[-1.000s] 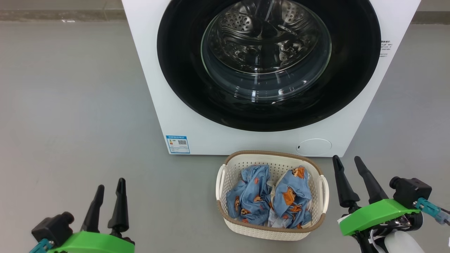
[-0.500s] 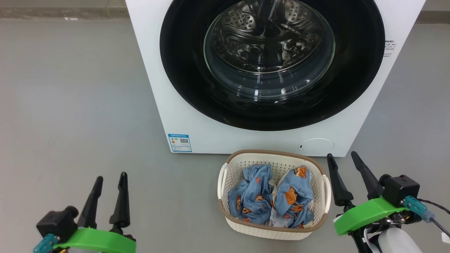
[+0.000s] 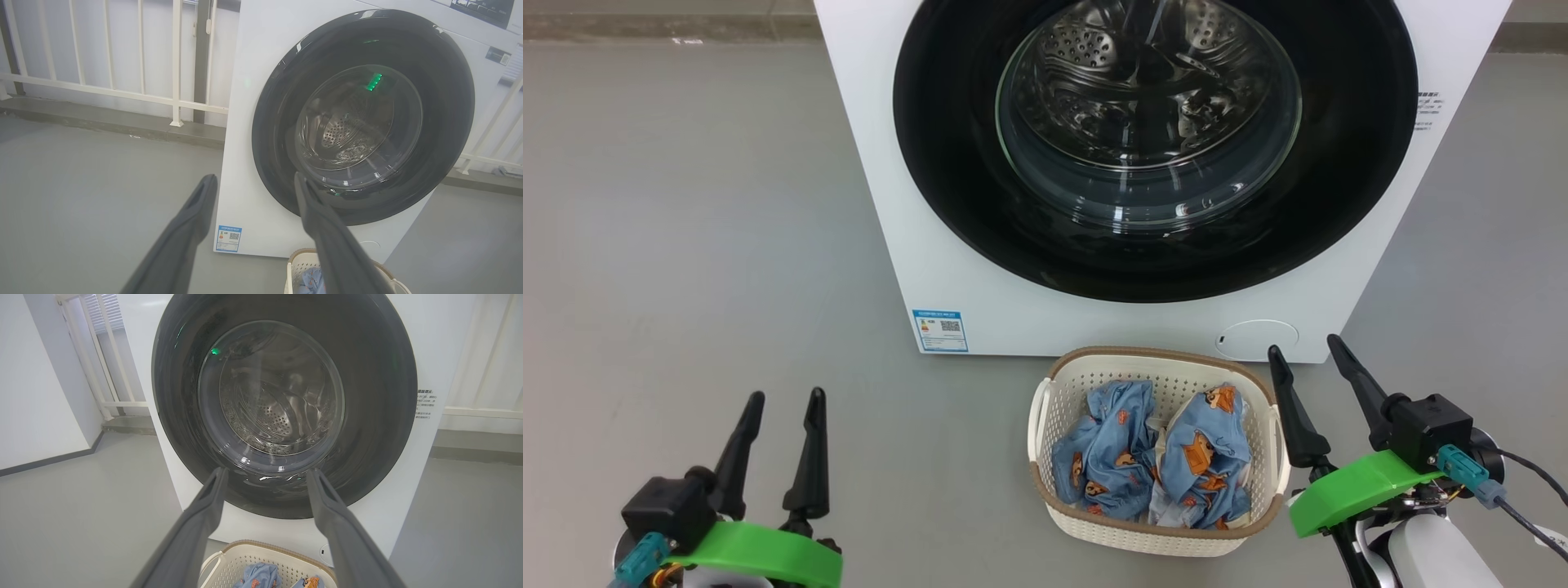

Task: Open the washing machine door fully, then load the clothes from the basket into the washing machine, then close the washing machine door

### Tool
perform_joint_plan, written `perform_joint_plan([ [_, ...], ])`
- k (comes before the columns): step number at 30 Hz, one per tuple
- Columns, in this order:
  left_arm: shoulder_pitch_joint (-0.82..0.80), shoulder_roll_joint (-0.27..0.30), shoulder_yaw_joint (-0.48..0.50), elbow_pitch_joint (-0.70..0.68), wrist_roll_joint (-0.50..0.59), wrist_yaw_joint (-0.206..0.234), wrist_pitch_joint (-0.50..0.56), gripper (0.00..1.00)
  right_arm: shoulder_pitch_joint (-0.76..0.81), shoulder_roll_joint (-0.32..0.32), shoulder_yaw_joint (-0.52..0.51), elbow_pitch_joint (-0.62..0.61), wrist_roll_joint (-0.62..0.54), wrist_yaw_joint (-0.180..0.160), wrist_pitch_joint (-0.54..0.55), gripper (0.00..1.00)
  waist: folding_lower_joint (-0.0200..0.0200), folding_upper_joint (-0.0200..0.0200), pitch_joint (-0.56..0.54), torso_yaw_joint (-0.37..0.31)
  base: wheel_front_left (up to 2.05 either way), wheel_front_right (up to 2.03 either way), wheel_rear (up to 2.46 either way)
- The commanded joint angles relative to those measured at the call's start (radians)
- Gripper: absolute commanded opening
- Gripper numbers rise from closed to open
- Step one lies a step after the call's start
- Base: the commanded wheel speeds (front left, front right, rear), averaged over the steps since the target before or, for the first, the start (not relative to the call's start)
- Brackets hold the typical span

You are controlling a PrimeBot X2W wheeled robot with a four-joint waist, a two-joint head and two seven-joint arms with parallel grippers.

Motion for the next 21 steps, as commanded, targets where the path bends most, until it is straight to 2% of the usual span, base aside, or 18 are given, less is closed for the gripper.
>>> perform_joint_plan([
  [1,-0.047,0.025,0.035,-0.015,0.010,-0.003,-0.011,1.00,-0.036,0.001,0.018,-0.020,-0.006,0.006,-0.012,1.00,0.0000,0.0000,0.000,-0.001,0.00,0.00,0.00],
  [21,-0.047,0.021,0.037,-0.013,0.012,-0.003,-0.011,1.00,-0.036,0.007,0.015,-0.016,0.017,0.006,-0.012,1.00,0.0000,0.0000,0.000,0.001,0.00,0.00,0.00],
])
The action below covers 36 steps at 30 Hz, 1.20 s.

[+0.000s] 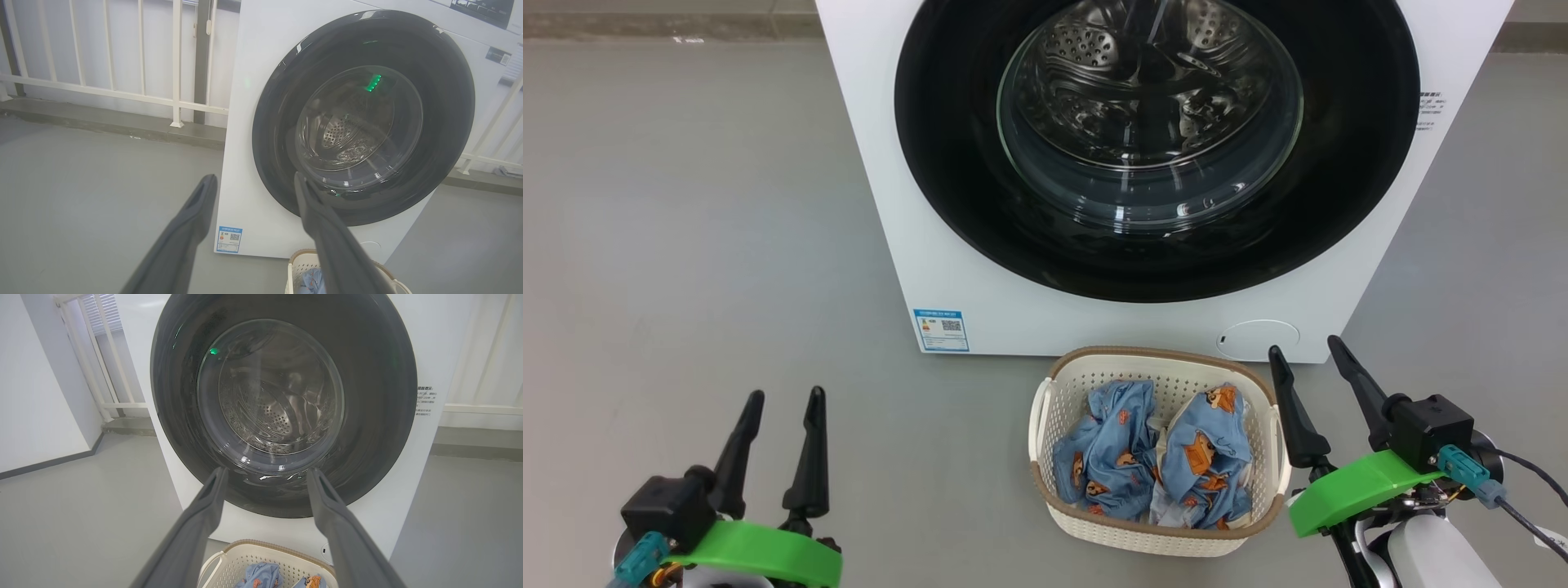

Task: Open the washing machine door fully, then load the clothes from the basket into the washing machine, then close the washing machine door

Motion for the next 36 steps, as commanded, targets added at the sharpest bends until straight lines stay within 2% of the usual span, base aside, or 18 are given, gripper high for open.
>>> perform_joint_plan([
  [1,-0.042,0.021,0.036,-0.013,0.007,-0.002,-0.011,1.00,-0.036,0.002,0.020,-0.020,0.013,0.006,-0.012,1.00,-0.0001,0.0000,-0.001,0.000,0.00,0.00,0.00],
  [24,-0.034,0.022,0.031,-0.023,-0.037,-0.002,-0.011,1.00,-0.034,-0.001,0.033,-0.014,0.018,0.006,-0.012,1.00,-0.0001,0.0000,-0.001,0.004,0.02,0.02,-0.03],
  [36,-0.026,0.023,0.023,-0.021,-0.039,-0.002,-0.011,1.00,-0.034,-0.010,0.045,-0.008,0.024,0.006,-0.012,1.00,-0.0001,0.0000,-0.006,0.003,0.71,0.71,-1.43],
])
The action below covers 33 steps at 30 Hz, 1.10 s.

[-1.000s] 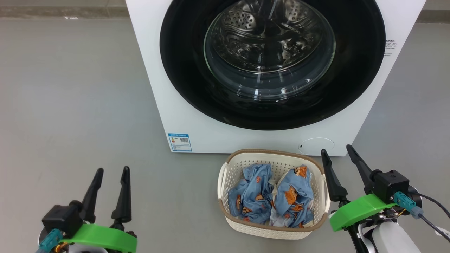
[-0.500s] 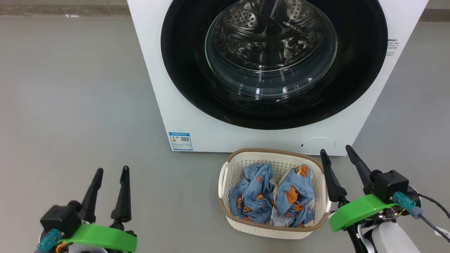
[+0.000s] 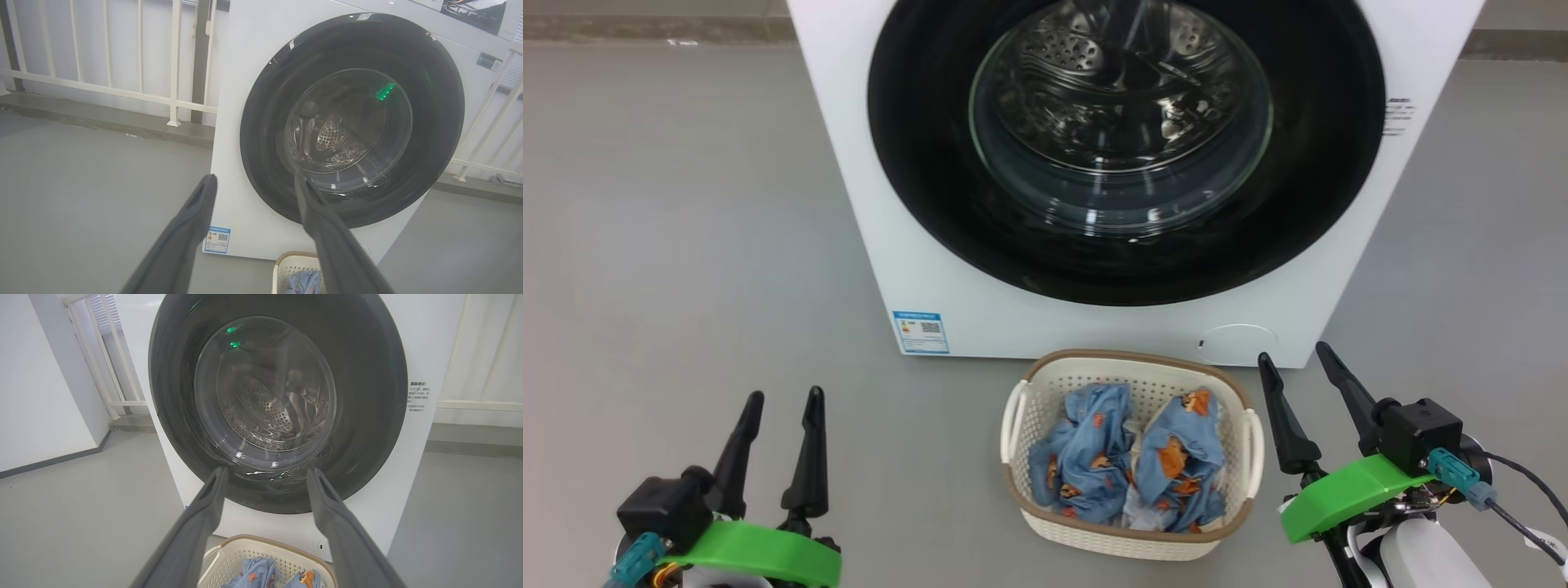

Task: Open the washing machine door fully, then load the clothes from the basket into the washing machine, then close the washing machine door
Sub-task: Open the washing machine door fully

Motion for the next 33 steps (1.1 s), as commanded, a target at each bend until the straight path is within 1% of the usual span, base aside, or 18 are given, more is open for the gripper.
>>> perform_joint_plan([
  [1,-0.026,0.020,0.027,-0.020,-0.010,-0.002,-0.011,1.00,-0.035,-0.011,0.020,-0.019,0.005,0.006,-0.012,1.00,-0.0001,-0.0001,0.001,0.000,1.22,1.22,-2.45],
  [10,-0.030,0.027,0.019,-0.030,-0.024,-0.002,-0.011,1.00,-0.039,-0.009,0.019,-0.017,0.009,0.006,-0.012,1.00,-0.0001,-0.0001,0.011,-0.002,1.20,1.20,-2.40],
  [17,-0.031,0.036,0.014,-0.036,-0.036,-0.002,-0.011,1.00,-0.043,-0.007,0.015,-0.018,0.010,0.006,-0.012,1.00,-0.0001,-0.0001,0.019,-0.004,0.79,0.79,-1.58],
  [22,-0.036,0.039,0.013,-0.034,-0.043,-0.002,-0.011,1.00,-0.048,-0.005,0.011,-0.019,0.008,0.006,-0.012,1.00,-0.0001,-0.0001,0.027,-0.006,0.35,0.35,-0.70],
  [33,-0.044,0.043,0.012,-0.029,-0.049,-0.002,-0.011,1.00,-0.046,0.002,0.005,-0.019,0.007,0.006,-0.012,1.00,-0.0001,-0.0001,0.031,-0.006,0.01,0.01,-0.03],
])
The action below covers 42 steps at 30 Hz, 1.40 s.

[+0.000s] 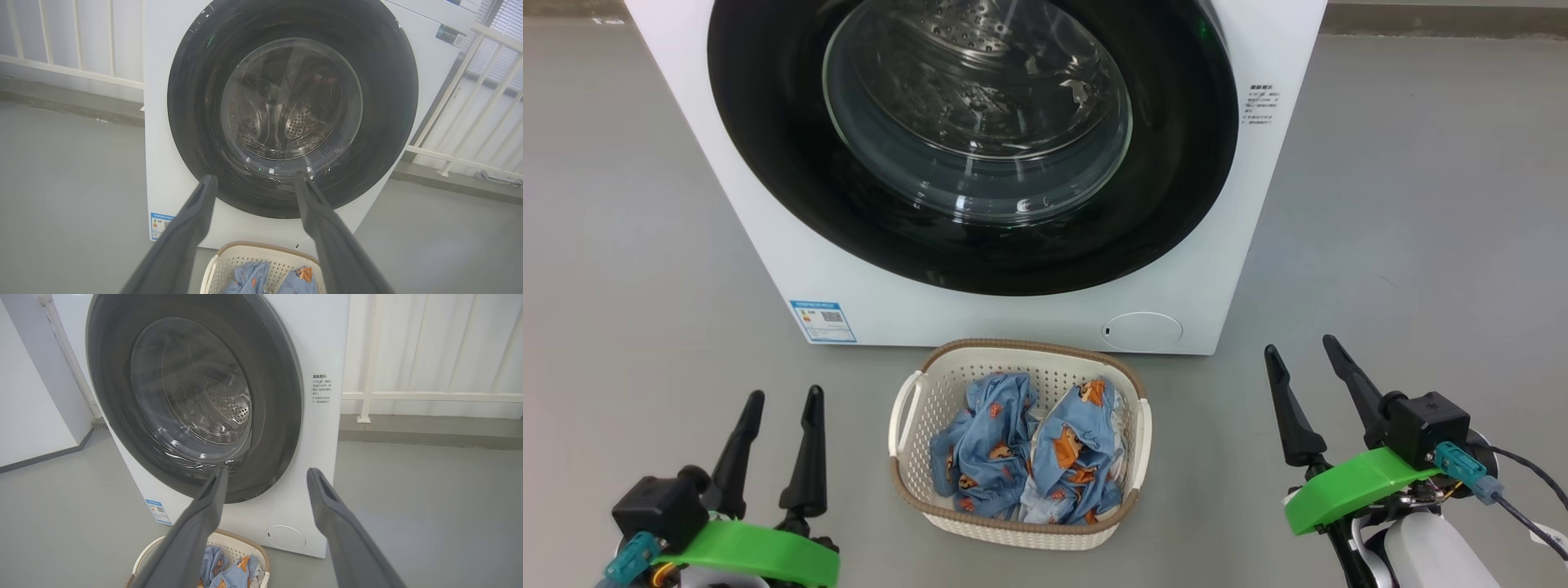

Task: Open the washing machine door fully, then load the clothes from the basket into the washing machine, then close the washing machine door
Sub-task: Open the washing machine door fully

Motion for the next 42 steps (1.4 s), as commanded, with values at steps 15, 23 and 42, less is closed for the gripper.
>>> perform_joint_plan([
  [15,-0.050,0.027,0.033,-0.018,-0.001,-0.002,-0.011,1.00,-0.038,0.006,0.019,-0.025,0.004,0.006,-0.012,1.00,0.0000,0.0000,0.005,0.004,0.00,0.00,0.00],
  [23,-0.048,0.029,0.034,-0.016,0.000,-0.002,-0.011,1.00,-0.040,0.007,0.019,-0.022,0.005,0.006,-0.012,1.00,0.0000,0.0000,0.003,0.001,0.00,0.00,0.00],
  [42,-0.047,0.026,0.032,-0.003,0.001,-0.002,-0.011,1.00,-0.040,0.010,0.011,-0.025,0.005,0.006,-0.012,1.00,0.0000,0.0000,0.000,0.000,0.00,0.00,0.00],
])
